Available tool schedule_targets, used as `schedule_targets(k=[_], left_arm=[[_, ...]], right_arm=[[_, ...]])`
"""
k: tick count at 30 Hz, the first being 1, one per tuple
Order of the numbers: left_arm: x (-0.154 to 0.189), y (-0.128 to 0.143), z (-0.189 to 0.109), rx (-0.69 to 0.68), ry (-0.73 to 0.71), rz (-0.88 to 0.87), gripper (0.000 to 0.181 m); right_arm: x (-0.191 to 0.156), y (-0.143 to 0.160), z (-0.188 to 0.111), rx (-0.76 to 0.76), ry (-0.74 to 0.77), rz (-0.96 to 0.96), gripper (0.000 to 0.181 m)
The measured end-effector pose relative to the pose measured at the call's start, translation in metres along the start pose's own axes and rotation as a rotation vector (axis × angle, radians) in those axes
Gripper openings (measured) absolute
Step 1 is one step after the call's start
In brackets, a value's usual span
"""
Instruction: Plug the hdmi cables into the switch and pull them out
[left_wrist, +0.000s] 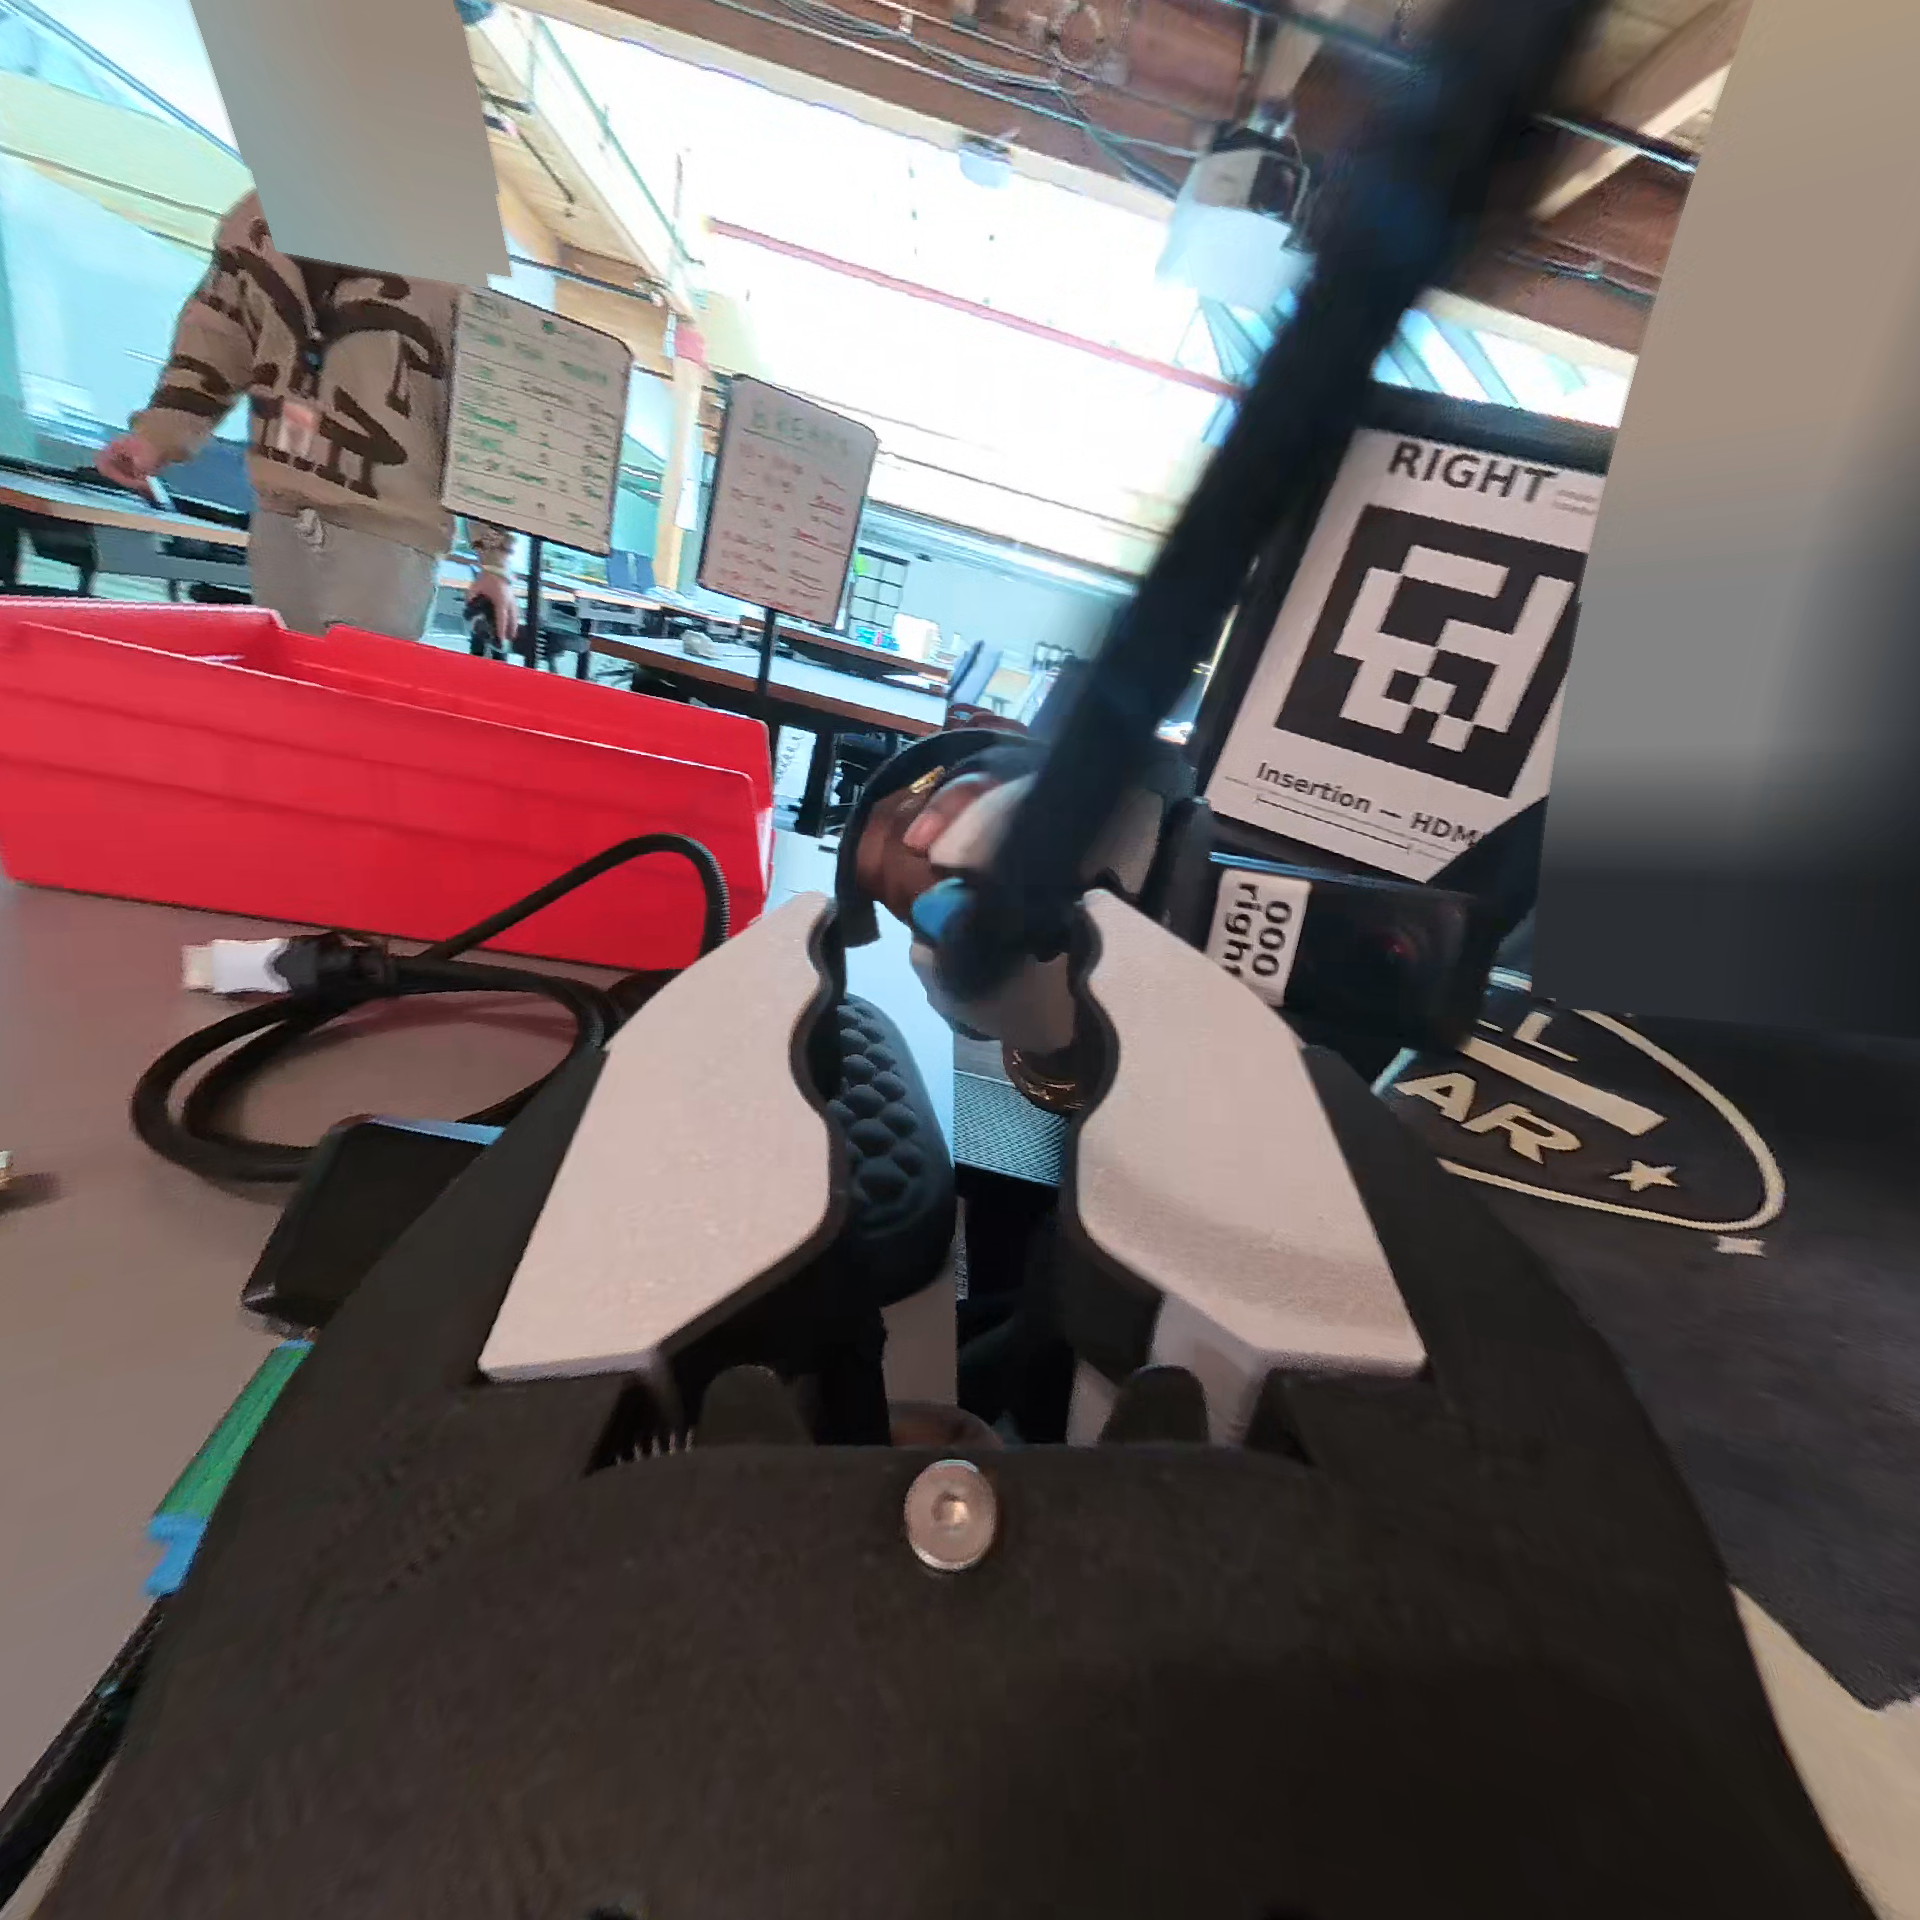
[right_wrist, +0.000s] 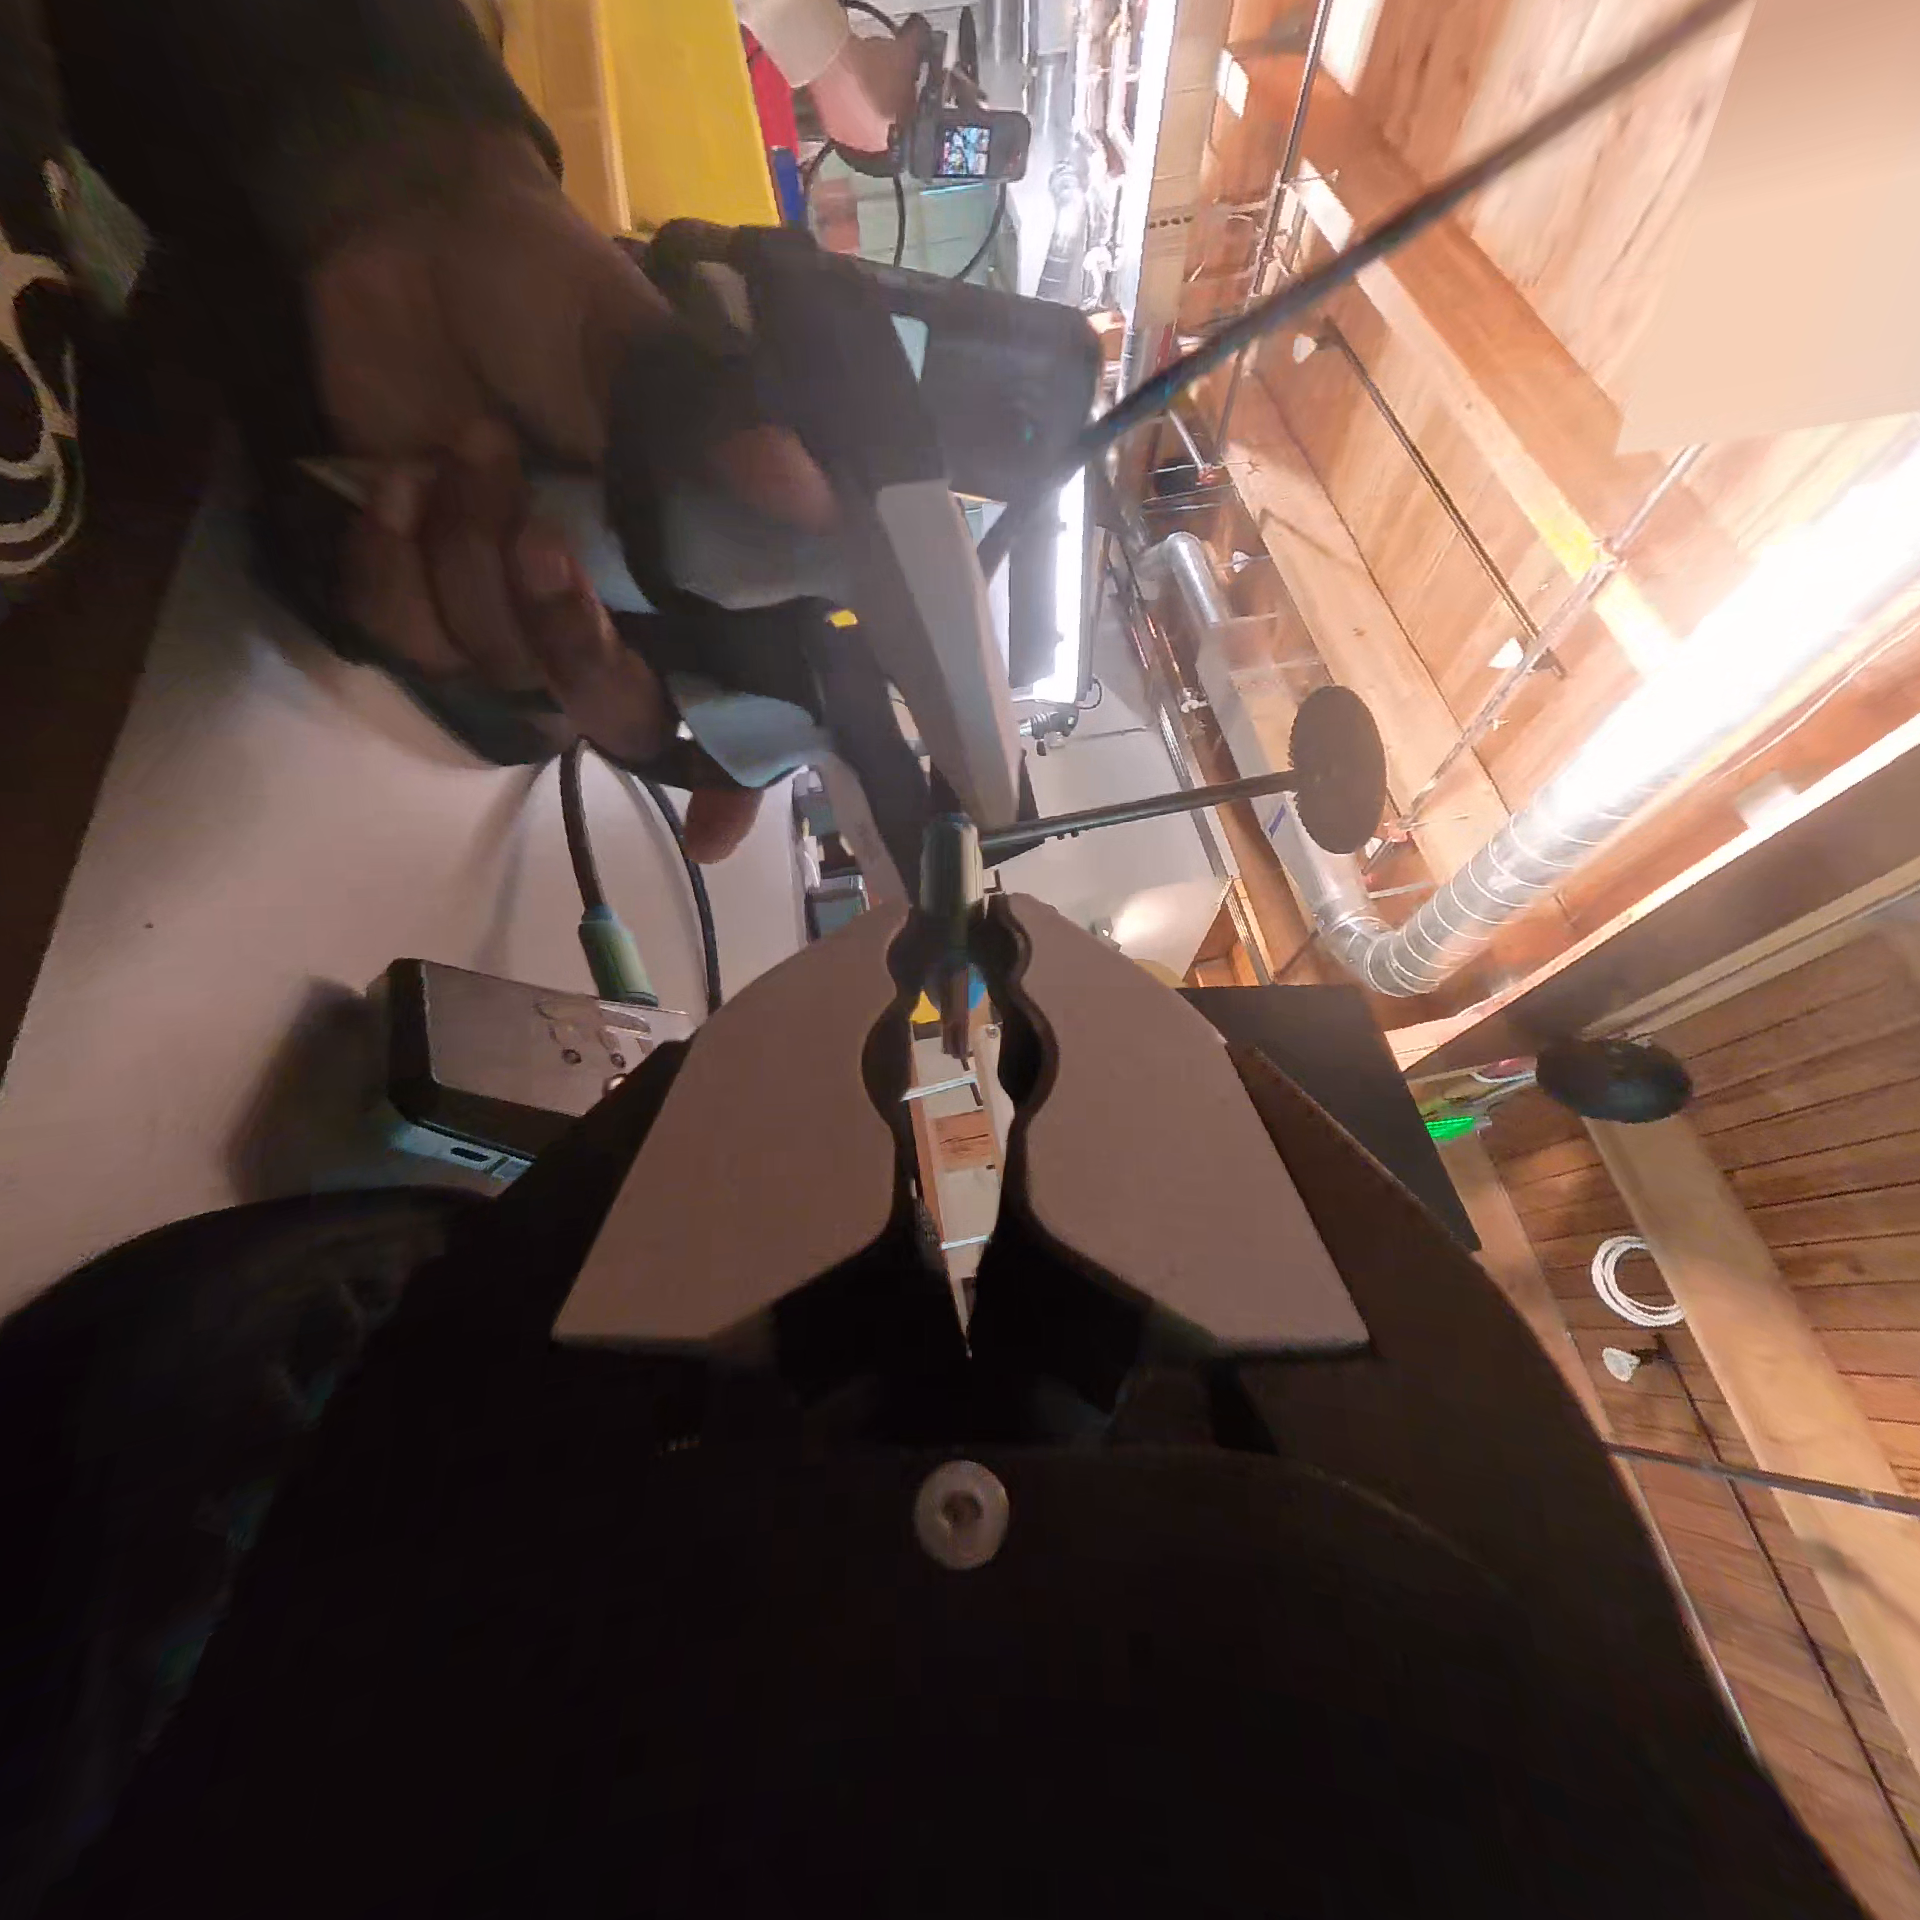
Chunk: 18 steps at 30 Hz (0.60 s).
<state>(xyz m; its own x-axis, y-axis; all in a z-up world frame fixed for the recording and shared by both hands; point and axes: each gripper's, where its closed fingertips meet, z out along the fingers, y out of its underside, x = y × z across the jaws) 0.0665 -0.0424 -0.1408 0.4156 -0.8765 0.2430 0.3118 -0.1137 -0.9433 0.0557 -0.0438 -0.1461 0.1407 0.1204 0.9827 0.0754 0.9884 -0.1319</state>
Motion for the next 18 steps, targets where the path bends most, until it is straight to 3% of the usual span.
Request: schedule_targets(k=[9, 18], left_arm=[[0.002, 0.009, 0.002, -0.041, -0.005, 0.072, 0.022], [0.002, 0.013, 0.003, -0.056, -0.011, 0.062, 0.025]], right_arm=[[-0.009, -0.002, 0.002, 0.019, -0.055, 0.101, 0.012], [-0.006, 0.002, 0.002, -0.029, -0.008, 0.014, 0.012]])
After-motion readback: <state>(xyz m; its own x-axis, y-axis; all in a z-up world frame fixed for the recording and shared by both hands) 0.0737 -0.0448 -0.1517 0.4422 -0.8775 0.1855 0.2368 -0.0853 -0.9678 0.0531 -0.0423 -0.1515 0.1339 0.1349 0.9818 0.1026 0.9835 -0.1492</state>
